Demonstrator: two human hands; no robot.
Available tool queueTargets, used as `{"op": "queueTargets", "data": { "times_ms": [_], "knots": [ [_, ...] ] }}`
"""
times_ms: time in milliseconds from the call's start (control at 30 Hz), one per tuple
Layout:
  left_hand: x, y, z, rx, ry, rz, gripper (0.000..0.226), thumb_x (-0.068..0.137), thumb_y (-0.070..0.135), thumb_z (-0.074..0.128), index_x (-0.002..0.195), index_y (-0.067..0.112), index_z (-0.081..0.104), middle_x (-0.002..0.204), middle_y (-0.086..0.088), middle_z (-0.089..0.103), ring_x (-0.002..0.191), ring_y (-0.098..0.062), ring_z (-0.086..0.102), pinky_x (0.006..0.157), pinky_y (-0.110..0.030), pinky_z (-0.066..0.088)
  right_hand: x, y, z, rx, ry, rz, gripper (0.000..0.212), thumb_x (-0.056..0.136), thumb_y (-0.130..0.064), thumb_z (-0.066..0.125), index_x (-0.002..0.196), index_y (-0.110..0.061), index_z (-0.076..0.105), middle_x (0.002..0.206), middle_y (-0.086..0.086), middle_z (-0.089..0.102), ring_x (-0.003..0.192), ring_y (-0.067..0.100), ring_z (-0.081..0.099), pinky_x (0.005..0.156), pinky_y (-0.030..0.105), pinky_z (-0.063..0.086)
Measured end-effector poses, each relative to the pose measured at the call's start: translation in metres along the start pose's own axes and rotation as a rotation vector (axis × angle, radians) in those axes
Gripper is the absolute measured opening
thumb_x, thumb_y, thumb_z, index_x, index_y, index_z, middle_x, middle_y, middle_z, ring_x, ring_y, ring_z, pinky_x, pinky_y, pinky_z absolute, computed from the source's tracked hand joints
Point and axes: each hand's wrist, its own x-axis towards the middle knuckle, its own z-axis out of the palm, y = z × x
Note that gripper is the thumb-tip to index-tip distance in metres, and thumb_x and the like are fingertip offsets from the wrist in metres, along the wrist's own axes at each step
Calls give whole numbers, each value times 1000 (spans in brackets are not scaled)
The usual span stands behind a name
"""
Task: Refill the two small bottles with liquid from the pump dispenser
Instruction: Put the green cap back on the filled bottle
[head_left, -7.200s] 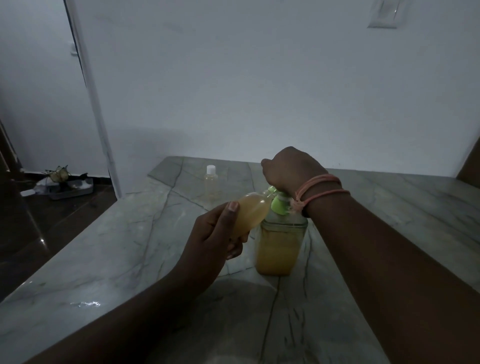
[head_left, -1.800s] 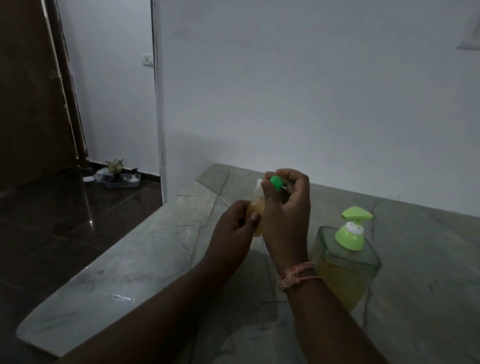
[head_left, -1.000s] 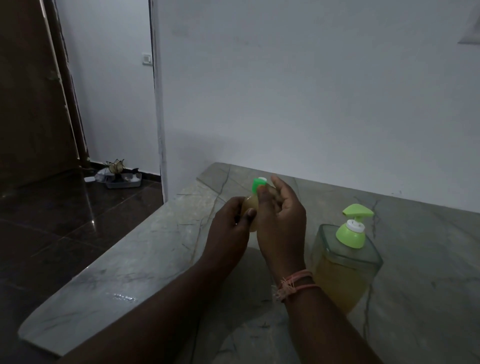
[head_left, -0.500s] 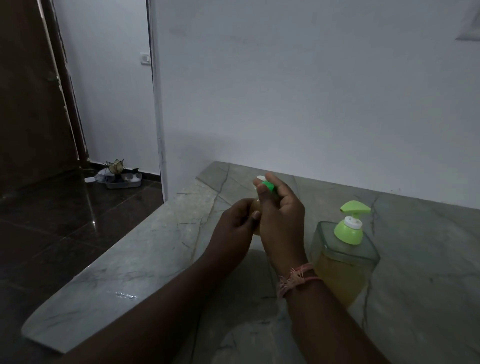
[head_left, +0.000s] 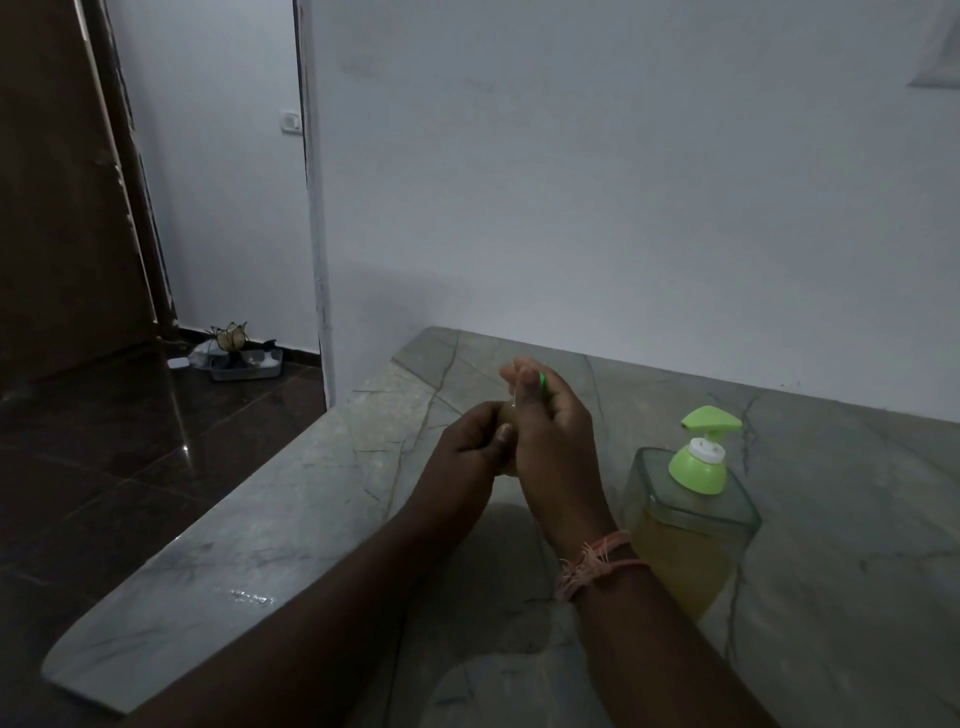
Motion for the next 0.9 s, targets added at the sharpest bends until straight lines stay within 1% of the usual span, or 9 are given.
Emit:
{"op": "queueTargets", "data": {
  "times_ms": [100,233,333,433,500,600,700,800,900],
  "knots": [
    [0,1,-1,-29,-31,-14,23,105,2,39,112,-1,61,92,-10,67,79,-15,67,68,-25,54,2,-2,-1,-3,5,-14,28,97,-43,44,110,-28,65,112,-13,65,109,8,59,89,50,52],
    [1,0,-2,51,3,-8,20,102,5,49,114,2,65,96,-8,71,86,-16,71,76,-28,58,4,2,-6,20,50,26,23,92,-43,55,100,-27,70,93,-11,69,92,9,64,77,48,58],
    [-1,3,-2,94,51,31,21,97,5,59,115,3,69,97,-9,75,88,-16,73,80,-30,60,5,4,-7,34,100,40,23,87,-43,63,98,-25,71,82,-13,69,80,3,65,70,36,60],
    [-4,4,-1,178,112,59,23,91,8,69,113,7,74,94,-5,78,85,-16,75,82,-39,62,7,8,-5,24,178,32,16,85,-43,66,87,-27,70,73,-14,68,72,-6,63,58,21,54],
    [-6,3,0,304,179,88,23,87,15,74,110,12,76,92,-1,78,81,-12,74,79,-38,63,7,11,-3,18,236,35,15,83,-42,68,84,-28,69,70,-12,67,69,-5,62,55,17,51],
    [-11,3,3,489,261,151,18,86,24,76,103,18,75,84,6,75,74,-4,69,68,-23,59,5,15,3,21,319,48,18,78,-43,73,81,-26,71,70,-11,69,68,4,65,58,22,55],
    [-11,5,5,461,279,145,14,89,23,74,102,18,75,84,8,74,74,-2,68,66,-16,55,7,12,2,59,255,73,25,79,-47,71,84,-23,69,73,-8,69,68,3,65,55,18,52],
    [-7,7,4,312,176,122,16,96,15,65,108,10,74,90,-2,76,81,-10,71,74,-23,59,9,7,-3,82,88,98,32,85,-54,60,93,-24,69,87,-3,70,81,11,66,61,30,57],
    [-5,7,2,127,90,2,22,103,10,50,115,2,67,101,-14,72,93,-25,70,84,-41,59,7,3,-4,88,-24,77,27,93,-54,46,99,-38,67,108,-14,68,103,10,63,74,37,57]
  ]
}}
